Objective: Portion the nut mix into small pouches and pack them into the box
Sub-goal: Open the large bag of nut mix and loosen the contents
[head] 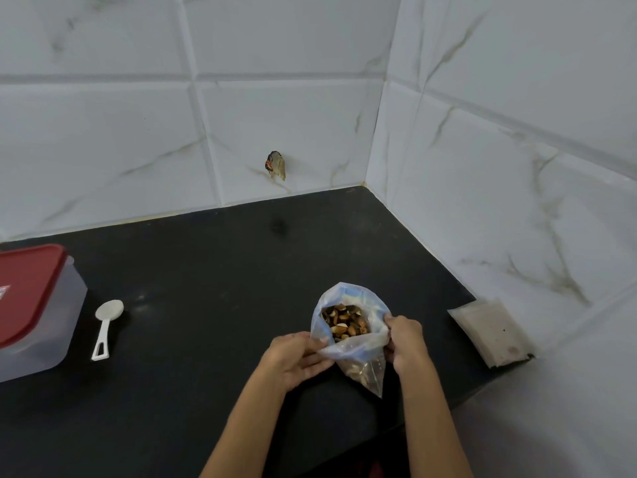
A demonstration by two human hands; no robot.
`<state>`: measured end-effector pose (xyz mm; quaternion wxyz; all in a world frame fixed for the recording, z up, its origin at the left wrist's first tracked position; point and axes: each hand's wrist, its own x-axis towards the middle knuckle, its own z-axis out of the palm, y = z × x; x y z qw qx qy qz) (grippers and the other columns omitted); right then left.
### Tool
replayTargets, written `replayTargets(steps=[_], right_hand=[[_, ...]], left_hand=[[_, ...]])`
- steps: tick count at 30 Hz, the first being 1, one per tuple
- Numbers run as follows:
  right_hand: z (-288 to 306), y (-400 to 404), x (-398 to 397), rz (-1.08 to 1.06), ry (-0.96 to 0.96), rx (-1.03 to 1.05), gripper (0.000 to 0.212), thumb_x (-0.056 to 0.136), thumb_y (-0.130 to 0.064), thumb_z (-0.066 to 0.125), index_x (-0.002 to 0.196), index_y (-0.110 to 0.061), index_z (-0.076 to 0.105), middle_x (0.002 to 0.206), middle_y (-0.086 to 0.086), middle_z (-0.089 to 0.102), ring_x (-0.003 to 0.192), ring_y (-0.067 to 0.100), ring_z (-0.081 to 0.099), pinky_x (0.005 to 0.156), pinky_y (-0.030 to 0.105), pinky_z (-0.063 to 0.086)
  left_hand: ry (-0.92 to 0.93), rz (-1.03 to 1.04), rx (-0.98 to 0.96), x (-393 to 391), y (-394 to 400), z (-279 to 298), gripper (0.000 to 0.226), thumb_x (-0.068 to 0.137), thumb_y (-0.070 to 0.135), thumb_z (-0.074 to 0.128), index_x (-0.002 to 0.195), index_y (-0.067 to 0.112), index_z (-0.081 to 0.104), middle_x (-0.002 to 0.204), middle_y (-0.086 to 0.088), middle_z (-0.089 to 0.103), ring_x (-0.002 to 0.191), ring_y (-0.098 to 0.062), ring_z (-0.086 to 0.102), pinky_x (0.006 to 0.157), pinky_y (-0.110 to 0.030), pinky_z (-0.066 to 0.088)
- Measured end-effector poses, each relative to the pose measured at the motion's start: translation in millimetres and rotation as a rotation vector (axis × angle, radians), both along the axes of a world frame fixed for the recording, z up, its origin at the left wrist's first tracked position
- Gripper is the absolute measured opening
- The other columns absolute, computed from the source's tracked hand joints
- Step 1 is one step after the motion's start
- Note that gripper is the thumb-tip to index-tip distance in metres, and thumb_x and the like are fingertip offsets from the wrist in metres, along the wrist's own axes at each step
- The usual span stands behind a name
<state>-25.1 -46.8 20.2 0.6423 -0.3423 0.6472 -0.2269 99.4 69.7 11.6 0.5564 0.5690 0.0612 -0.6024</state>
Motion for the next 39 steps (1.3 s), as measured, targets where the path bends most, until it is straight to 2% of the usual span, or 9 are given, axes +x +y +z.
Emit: replayTargets(steps=[4,7,14,19,23,28,31,34,39], right_hand=[[4.8,-5.7,-16.1,0.096,0.027,-0.048,0.021,0.091,-0.017,0.052,0.109,-0.006,0.057,0.105,0.018,0.063,0.093,0.028,0.062,0.072,0.039,0.054],[10.9,-13.2,-22.2,0.215,0.261,-0.354,0.041,0.087,-0.028,0.058,0.124,-0.012,0.055,0.122,0.012,0.059,0.108,0.026,0.057,0.092,0.042,0.049],[13.6,-19.5,12.0,0.763,0.532,-1.031,0.046,0.078,-0.025,0.072,0.12,-0.031,0.054,0.12,-0.011,0.053,0.109,0.007,0.051,0.092,0.03,0.047],[15.6,-32.8,22.1,0.808,0.52,-1.02,0.014,0.092,-0.023,0.057,0.1,-0.024,0.068,0.096,-0.006,0.066,0.09,0.01,0.061,0.079,0.028,0.052],[16.5,-45.2,31.0,0.881,0.433,-0.893,0.015,0.095,-0.019,0.051,0.094,-0.022,0.066,0.092,-0.005,0.064,0.088,0.011,0.06,0.077,0.028,0.052],[12.3,-55.0,43.7,0.859,0.184,-0.533,0.025,0.098,-0.014,0.044,0.096,0.0,0.064,0.085,-0.003,0.06,0.082,0.009,0.056,0.068,0.02,0.043],[13.7,-57.4,50.6,0.87,0.153,-0.383,0.027,0.098,-0.008,0.041,0.098,0.003,0.066,0.085,0.004,0.06,0.078,0.009,0.054,0.066,0.02,0.044],[11.1,-60.7,58.4,0.81,0.206,-0.335,0.027,0.097,-0.004,0.042,0.118,0.005,0.057,0.108,0.011,0.059,0.093,0.015,0.053,0.083,0.027,0.045],[4.0,-58.3,61.7,0.636,0.351,-0.382,0.048,0.094,-0.022,0.054,0.134,-0.01,0.03,0.134,0.014,0.046,0.122,0.03,0.047,0.095,0.039,0.041]], left_hand=[[-0.401,-0.157,0.078,4.9,-2.3,10.4,0.044,0.069,0.015,0.085,0.102,0.008,0.057,0.096,-0.01,0.069,0.084,-0.019,0.067,0.069,-0.034,0.059],[-0.854,-0.166,0.141,11.7,-10.3,20.1,0.059,0.061,0.038,0.089,0.105,0.017,0.056,0.103,0.003,0.06,0.097,-0.013,0.059,0.079,-0.031,0.054],[-1.354,-0.309,-0.078,12.6,-43.2,13.3,0.041,0.078,0.027,0.079,0.113,0.012,0.065,0.105,0.001,0.067,0.098,-0.012,0.063,0.085,-0.027,0.054],[-1.233,-0.301,-0.105,15.9,-55.5,2.9,0.015,0.091,0.023,0.065,0.098,0.014,0.074,0.09,0.004,0.07,0.084,-0.004,0.063,0.069,-0.014,0.049],[-0.882,-0.249,-0.088,21.9,-66.7,0.4,0.021,0.094,0.018,0.059,0.077,0.012,0.07,0.079,-0.002,0.066,0.079,-0.013,0.061,0.07,-0.027,0.05],[-0.439,-0.154,0.097,25.8,-86.2,-1.8,0.026,0.095,0.016,0.048,0.109,0.0,0.063,0.103,-0.016,0.066,0.097,-0.027,0.063,0.091,-0.04,0.049],[-0.437,-0.076,0.196,20.0,-97.5,-3.3,0.034,0.097,0.013,0.038,0.119,-0.003,0.058,0.089,-0.015,0.064,0.081,-0.024,0.061,0.076,-0.034,0.048],[-0.503,-0.099,0.239,14.8,-100.8,-5.7,0.043,0.096,0.013,0.034,0.134,-0.001,0.046,0.12,-0.02,0.061,0.093,-0.026,0.062,0.069,-0.031,0.044],[-0.679,-0.075,0.221,14.7,-94.8,-13.1,0.046,0.094,0.015,0.044,0.137,0.003,0.032,0.129,-0.017,0.051,0.114,-0.03,0.054,0.095,-0.042,0.048]])
